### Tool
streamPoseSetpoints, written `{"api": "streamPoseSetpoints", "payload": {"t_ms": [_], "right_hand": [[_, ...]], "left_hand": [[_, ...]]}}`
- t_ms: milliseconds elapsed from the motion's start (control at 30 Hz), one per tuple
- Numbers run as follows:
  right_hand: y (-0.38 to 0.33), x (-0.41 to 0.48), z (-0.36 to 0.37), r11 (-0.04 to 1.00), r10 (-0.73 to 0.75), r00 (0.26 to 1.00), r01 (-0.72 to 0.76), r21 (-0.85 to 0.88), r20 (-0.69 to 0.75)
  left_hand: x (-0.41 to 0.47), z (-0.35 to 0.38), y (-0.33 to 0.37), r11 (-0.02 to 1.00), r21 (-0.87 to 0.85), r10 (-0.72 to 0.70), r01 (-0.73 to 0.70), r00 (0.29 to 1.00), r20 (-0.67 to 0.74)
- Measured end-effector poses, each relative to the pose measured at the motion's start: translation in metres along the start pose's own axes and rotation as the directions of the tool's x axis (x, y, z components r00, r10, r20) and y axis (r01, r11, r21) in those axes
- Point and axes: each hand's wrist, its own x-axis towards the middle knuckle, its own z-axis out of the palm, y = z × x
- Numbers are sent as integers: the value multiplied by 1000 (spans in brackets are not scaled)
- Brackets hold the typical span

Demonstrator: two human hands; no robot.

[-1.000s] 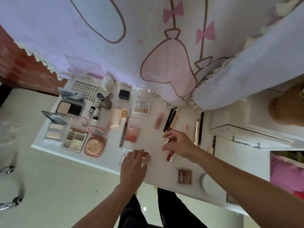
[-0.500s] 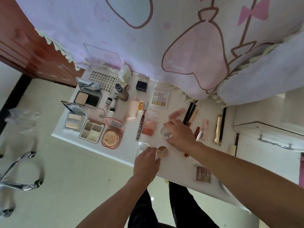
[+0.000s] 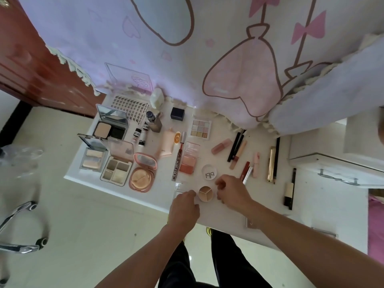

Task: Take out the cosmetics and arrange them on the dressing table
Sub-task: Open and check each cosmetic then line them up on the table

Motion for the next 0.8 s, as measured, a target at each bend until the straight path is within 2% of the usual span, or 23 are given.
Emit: {"api": "streamPoseSetpoints", "payload": {"t_ms": [100, 267, 300, 400, 433, 600, 800], "right_hand": [[-3, -2, 9, 993, 15, 999, -19, 116, 34], [-9, 1, 16, 985, 15, 995, -31, 170, 100], [-10, 1, 13, 988, 9, 998, -19, 155, 67], [-15, 7, -4, 997, -51, 979, 61, 47, -197], [-18, 12, -11, 996, -85, 967, 91, 14, -239], [-29, 33, -18, 981, -67, 996, 56, -184, -55], [-31, 22, 0, 989, -85, 996, 85, -118, 1]], "left_hand": [[-4, -4, -2, 999, -42, 11, -9, 998, 60], [-9, -10, -9, 999, -39, 17, -14, 997, 73], [-10, -11, -9, 999, -42, 17, -14, 997, 70], [-12, -13, -9, 997, -70, 16, -12, 998, 57], [-12, -14, -9, 997, -80, 14, -10, 999, 50], [-15, -15, -7, 994, -110, -2, 9, 998, 67], [-19, -21, -8, 995, -100, 5, 8, 992, 126]]}}
